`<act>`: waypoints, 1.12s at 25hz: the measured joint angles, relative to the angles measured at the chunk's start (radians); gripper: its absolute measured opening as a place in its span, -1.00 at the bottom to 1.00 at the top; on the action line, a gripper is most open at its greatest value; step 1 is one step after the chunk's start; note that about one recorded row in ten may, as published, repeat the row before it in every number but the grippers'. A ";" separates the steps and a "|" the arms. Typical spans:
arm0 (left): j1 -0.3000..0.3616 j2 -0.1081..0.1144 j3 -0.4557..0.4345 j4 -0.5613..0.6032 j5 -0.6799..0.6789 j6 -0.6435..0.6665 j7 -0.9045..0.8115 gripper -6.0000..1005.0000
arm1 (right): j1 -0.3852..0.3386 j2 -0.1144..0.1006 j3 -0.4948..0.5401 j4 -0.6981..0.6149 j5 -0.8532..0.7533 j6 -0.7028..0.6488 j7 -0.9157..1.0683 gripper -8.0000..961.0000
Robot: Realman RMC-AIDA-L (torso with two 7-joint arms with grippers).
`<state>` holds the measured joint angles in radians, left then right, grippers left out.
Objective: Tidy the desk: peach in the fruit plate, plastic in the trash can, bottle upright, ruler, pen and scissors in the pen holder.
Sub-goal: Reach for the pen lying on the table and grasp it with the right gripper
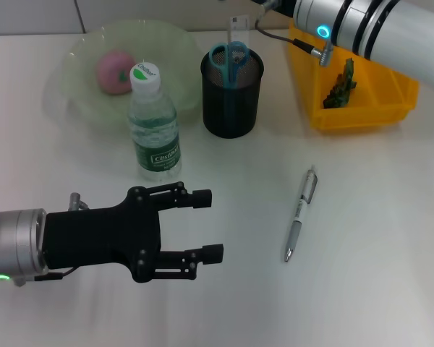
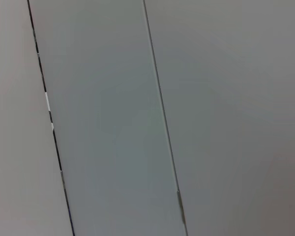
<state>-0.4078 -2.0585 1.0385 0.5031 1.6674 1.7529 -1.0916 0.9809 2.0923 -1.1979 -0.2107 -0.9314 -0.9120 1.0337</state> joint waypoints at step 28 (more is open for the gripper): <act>0.006 0.017 -0.012 0.030 0.006 0.021 -0.043 0.60 | -0.204 -0.017 0.041 -1.121 -1.679 -0.732 1.615 0.36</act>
<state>-0.4015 -2.0415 1.0261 0.5326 1.6736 1.7735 -1.1341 0.7769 2.0754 -1.1571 -1.3317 -2.6100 -1.6439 2.6483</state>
